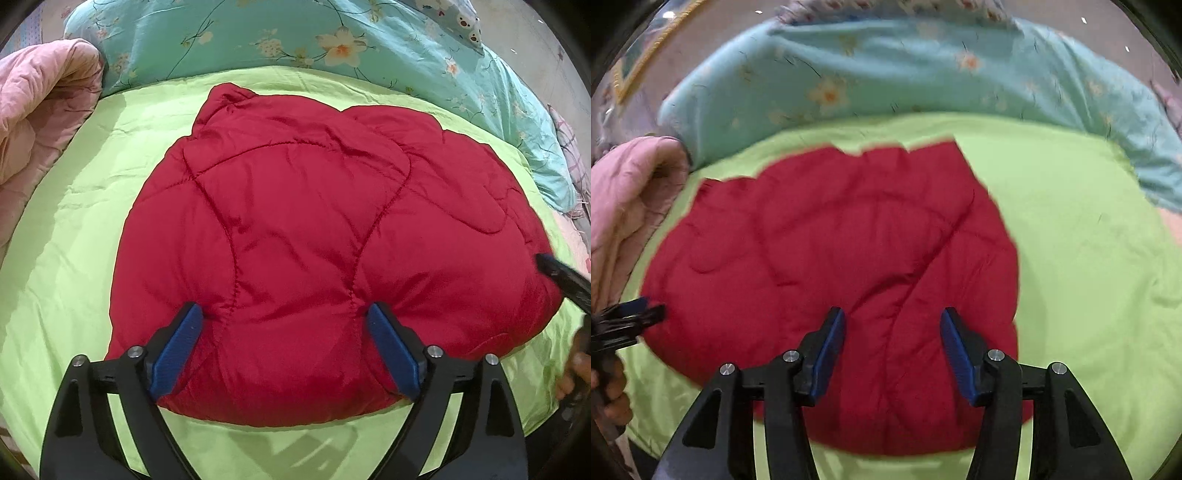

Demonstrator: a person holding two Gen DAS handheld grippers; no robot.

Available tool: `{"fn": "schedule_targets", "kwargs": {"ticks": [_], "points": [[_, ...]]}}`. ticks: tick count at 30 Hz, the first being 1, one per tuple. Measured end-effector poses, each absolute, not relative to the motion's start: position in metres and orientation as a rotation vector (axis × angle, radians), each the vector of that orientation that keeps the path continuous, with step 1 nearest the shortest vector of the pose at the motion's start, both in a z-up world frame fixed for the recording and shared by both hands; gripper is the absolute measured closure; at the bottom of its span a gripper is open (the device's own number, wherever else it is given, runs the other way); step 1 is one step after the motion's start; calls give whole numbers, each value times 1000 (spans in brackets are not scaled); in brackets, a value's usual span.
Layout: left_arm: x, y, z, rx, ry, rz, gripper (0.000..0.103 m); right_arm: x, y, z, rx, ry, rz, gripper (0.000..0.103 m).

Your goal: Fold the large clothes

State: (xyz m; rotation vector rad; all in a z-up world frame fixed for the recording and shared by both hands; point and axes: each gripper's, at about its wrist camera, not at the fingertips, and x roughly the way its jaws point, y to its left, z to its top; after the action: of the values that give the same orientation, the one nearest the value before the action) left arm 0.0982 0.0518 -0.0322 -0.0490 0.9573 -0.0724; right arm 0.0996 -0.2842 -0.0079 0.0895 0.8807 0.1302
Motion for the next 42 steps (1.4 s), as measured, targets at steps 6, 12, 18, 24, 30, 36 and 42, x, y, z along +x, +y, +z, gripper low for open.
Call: {"fn": "schedule_targets", "kwargs": {"ticks": [6,12,18,24,30,36,42], "points": [[103,55,-39,-59,953,-65,0,121,-294,-29,145,888,112,39],[99,52,-36,-65,954,-47,0,116,-298,-15,147,895,105,39],[78,54,-24,-85,946,-44,0,84,-283,14,116,883,177,36],[47,51,-16,-86,935,-57,0,44,-260,22,79,898,260,31],[17,43,-15,-28,936,-51,0,12,-246,19,31,926,291,17],[-3,36,-26,22,978,-48,0,-8,-240,6,16,988,305,11],[-16,32,-20,58,982,-30,0,-19,-237,14,-6,988,314,11]]}}
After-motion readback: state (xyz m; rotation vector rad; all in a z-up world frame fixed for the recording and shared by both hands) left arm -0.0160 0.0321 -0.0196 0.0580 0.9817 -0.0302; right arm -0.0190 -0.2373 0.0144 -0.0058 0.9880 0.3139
